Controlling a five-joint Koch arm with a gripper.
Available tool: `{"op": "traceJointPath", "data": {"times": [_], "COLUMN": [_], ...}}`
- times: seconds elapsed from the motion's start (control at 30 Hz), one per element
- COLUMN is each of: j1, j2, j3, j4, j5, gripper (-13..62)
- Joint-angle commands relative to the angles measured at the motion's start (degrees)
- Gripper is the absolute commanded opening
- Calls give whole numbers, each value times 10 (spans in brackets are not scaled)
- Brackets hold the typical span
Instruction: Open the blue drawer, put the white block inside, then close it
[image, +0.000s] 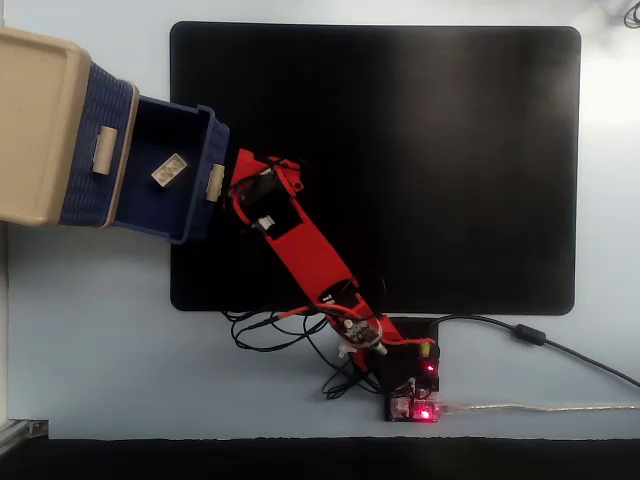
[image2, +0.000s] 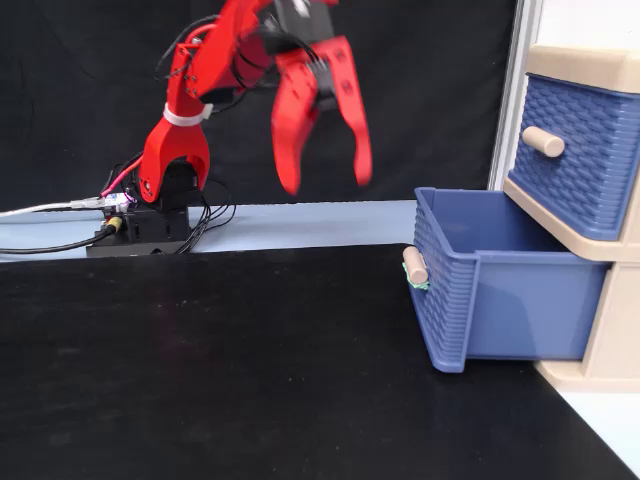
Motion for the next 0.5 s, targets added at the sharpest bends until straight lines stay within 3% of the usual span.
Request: {"op": "traceJointPath", "data": {"times": [0.0,0.47], "j1": [-14,-121], "j2": [-13,-67], "j3": [-8,-10], "j4": [-3,-107], "j5": [5,25], "gripper": [341,344]}}
